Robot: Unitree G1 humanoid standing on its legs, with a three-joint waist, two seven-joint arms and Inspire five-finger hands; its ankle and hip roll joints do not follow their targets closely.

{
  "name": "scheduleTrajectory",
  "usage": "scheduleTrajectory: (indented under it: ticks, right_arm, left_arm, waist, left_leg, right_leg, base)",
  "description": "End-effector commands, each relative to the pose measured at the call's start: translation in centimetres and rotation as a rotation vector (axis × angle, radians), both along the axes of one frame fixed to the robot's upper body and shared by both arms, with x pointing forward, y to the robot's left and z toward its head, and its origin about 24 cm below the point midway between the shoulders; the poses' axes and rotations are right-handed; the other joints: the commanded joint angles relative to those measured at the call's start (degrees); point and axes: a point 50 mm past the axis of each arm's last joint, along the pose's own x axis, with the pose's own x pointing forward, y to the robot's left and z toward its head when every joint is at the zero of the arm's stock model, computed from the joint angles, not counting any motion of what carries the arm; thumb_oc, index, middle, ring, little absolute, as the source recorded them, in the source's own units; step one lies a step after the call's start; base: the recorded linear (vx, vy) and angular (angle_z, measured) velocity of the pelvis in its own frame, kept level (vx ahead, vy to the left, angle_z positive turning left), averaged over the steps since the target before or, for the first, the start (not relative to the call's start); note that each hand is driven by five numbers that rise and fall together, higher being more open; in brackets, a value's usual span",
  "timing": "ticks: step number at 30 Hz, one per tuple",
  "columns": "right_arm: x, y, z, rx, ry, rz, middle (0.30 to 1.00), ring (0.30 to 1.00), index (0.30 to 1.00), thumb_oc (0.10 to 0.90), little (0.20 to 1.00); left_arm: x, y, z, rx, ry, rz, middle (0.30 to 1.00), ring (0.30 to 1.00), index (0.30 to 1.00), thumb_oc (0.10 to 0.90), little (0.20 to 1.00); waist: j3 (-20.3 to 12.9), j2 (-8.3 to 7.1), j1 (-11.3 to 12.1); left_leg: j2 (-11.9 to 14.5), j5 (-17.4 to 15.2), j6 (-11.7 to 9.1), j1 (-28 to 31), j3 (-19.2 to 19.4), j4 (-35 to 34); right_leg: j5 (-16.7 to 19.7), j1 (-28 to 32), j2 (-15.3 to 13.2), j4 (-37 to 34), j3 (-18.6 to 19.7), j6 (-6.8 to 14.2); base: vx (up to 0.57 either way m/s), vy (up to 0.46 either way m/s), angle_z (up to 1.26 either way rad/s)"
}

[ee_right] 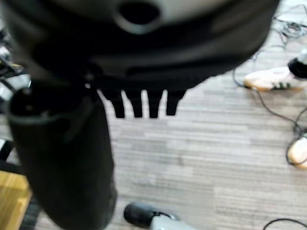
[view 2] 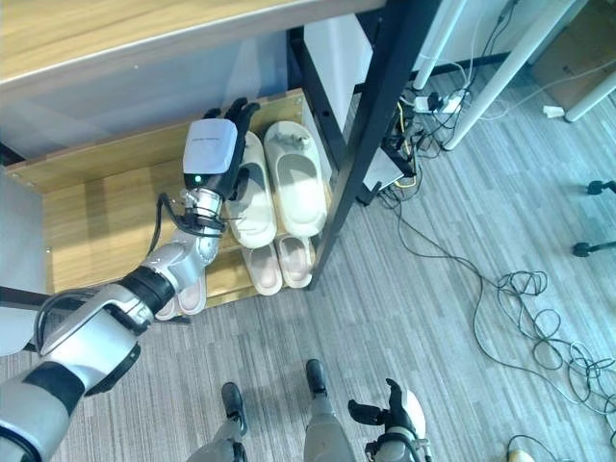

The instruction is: Arrange the slippers neatly on the shoe rack.

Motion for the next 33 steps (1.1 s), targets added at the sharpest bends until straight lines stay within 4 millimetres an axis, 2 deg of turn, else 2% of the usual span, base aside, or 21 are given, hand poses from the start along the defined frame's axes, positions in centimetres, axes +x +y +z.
scheduleTrajectory:
  ticks: [1, 6, 16, 23, 24, 26, 33]
  right_arm:
    - [-2.4, -1.7, -0.4, -0.032, 0.051, -0.101, 0.9, 0.9, 0.9, 0.8, 0.9]
    - [-1.6, -1.6, -0.2, -0.033, 0.043, -0.085, 0.9, 0.9, 0.9, 0.8, 0.9]
    - [-2.3, -1.5, -0.5, -0.035, 0.068, -0.077, 0.9, 0.9, 0.9, 0.8, 0.9]
    - [-3.5, -1.1, -1.0, -0.019, 0.103, -0.095, 0.9, 0.9, 0.9, 0.8, 0.9]
    - [-3.8, -0.9, -1.2, -0.011, 0.113, -0.103, 0.9, 0.9, 0.9, 0.8, 0.9]
    - [-4.0, -0.6, -1.3, -0.004, 0.12, -0.107, 0.9, 0.9, 0.9, 0.8, 0.9]
    - [-4.5, 0.2, -1.7, 0.032, 0.137, -0.125, 0.9, 0.9, 0.9, 0.8, 0.9]
  left_arm:
    - [0.2, -1.0, 4.7, -0.166, -0.113, -0.104, 0.9, 0.9, 0.9, 0.8, 0.9]
    - [0.3, -0.7, 3.9, -0.069, -0.116, -0.063, 0.9, 0.9, 0.9, 0.8, 0.9]
    - [-0.4, 0.1, 4.1, 0.001, -0.234, -0.029, 0.9, 0.9, 0.9, 0.8, 0.9]
    - [-1.8, 1.8, 5.0, -0.072, -0.323, -0.048, 0.9, 0.9, 0.9, 0.8, 0.9]
    - [-2.4, 2.7, 5.0, -0.107, -0.344, -0.051, 0.9, 0.9, 0.9, 0.8, 0.9]
    - [-3.0, 3.0, 5.2, -0.166, -0.367, -0.07, 0.9, 0.9, 0.9, 0.8, 0.9]
    - [-5.0, 4.6, 5.0, -0.267, -0.399, -0.117, 0.9, 0.9, 0.9, 0.8, 0.9]
  waist:
    - [-0.37, -1.14, 0.93]
    - [-0.4, -1.22, 1.32]
    - [-1.05, -1.78, 1.55]
    - [-1.71, -1.92, 1.81]
    - [-1.87, -1.93, 2.11]
    - [-1.96, -1.95, 2.33]
    - [-2.49, -2.03, 3.21]
  left_leg:
    - [-2.71, -6.71, 0.65, 2.33, -1.02, 0.1]
    - [-2.67, -6.66, 0.68, 2.4, -1.0, 0.1]
    - [-2.5, -6.79, 0.74, 2.42, -0.97, 0.1]
    - [-2.49, -7.03, 0.75, 3.06, -0.91, 0.1]
    - [-2.57, -7.09, 0.78, 3.39, -0.94, 0.1]
    - [-2.64, -7.1, 0.75, 3.61, -0.9, 0.1]
    - [-2.7, -7.07, 0.78, 3.99, -1.17, 0.1]
  right_leg:
    - [-3.82, 0.16, 0.49, 0.24, 0.49, 2.66]
    - [-3.73, 0.21, 0.45, 0.24, 0.61, 2.68]
    - [-3.76, 0.21, 0.54, 0.24, 0.8, 2.59]
    - [-4.03, 0.83, 0.68, 0.24, 0.81, 2.57]
    - [-4.14, 1.23, 0.74, 0.24, 0.75, 2.5]
    - [-4.18, 1.46, 0.72, 0.24, 0.67, 2.45]
    - [-4.3, 2.16, 0.83, 0.24, 0.43, 2.34]
  base:
    - [0.0, 0.0, 0.0]
    - [0.0, 0.0, -0.01]
    - [0.0, 0.0, 0.0]
    - [0.0, -0.001, 0.0]
    - [0.0, 0.0, 0.0]
    - [0.0, 0.0, 0.0]
    - [0.0, -0.002, 0.02]
